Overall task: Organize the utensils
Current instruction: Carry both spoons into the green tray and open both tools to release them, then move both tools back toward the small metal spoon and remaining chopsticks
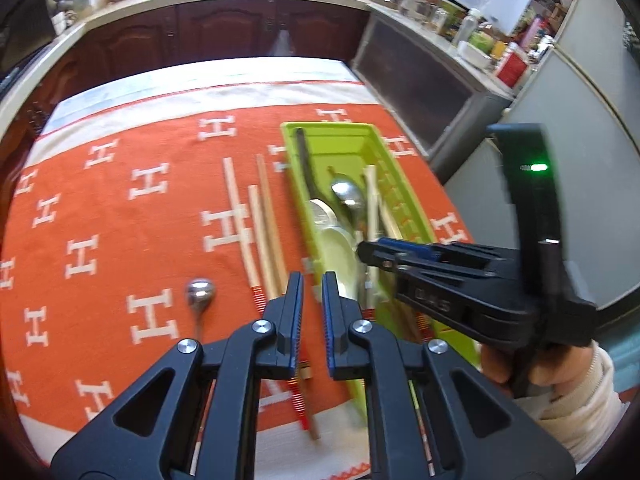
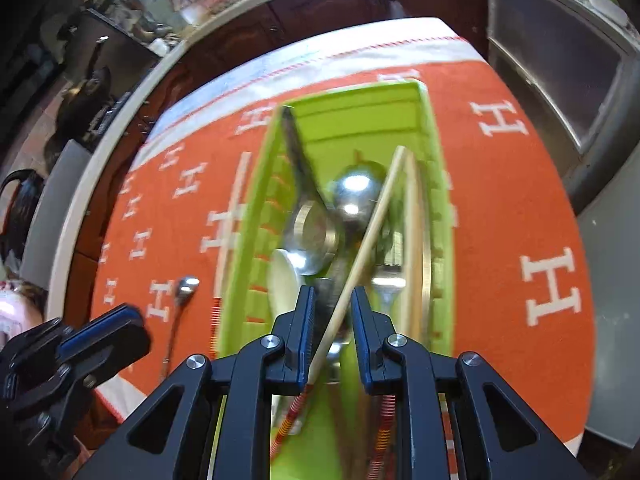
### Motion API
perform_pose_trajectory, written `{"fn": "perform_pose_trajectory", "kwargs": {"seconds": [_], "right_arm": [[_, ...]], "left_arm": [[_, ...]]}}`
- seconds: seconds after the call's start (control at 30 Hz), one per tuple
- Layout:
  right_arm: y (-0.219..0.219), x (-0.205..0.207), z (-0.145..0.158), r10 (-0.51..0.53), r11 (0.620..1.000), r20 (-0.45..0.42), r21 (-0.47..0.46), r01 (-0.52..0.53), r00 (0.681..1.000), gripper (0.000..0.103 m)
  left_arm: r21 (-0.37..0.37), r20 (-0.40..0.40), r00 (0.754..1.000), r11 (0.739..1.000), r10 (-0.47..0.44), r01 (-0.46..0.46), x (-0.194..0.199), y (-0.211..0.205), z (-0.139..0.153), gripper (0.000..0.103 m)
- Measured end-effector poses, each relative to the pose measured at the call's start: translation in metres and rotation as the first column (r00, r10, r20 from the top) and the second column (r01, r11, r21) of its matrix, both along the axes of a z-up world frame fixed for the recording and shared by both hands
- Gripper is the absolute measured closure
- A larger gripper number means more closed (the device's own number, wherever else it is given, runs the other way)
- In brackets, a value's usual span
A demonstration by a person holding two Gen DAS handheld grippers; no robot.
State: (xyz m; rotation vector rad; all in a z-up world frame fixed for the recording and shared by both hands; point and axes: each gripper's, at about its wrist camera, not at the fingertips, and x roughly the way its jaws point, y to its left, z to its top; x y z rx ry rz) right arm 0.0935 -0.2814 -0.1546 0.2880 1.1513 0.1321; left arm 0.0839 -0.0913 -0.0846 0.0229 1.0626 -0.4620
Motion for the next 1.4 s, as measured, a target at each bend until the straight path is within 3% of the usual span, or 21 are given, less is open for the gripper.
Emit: {"fn": "perform_pose_trajectory", "kwargs": {"seconds": [0.2, 0.97, 1.4], "right_arm": [[0.022, -0.003, 0.016, 0.030, 0.999, 0.032, -0.017, -0.030, 0.999, 0.084], [0.073, -0.028, 0.059, 0.038, 0.999, 0.054, -0.017, -0.037, 0.998, 0.084], [0.110, -0.011, 0.061, 0.068, 0.998, 0.042, -0.002, -0.068, 0.997, 0.081]], "left_arm": [[0.045, -0.016, 0.997, 0.996, 0.080, -0.079, 0.005, 0.023, -0.008, 0.096], [0.054, -0.043, 0.963, 0.963, 0.265, -0.263, 0.006, 0.108, -0.024, 0.096], [0.085, -0.037, 0.946, 0.944, 0.323, -0.319, 0.021, 0.131, -0.032, 0.096]]}}
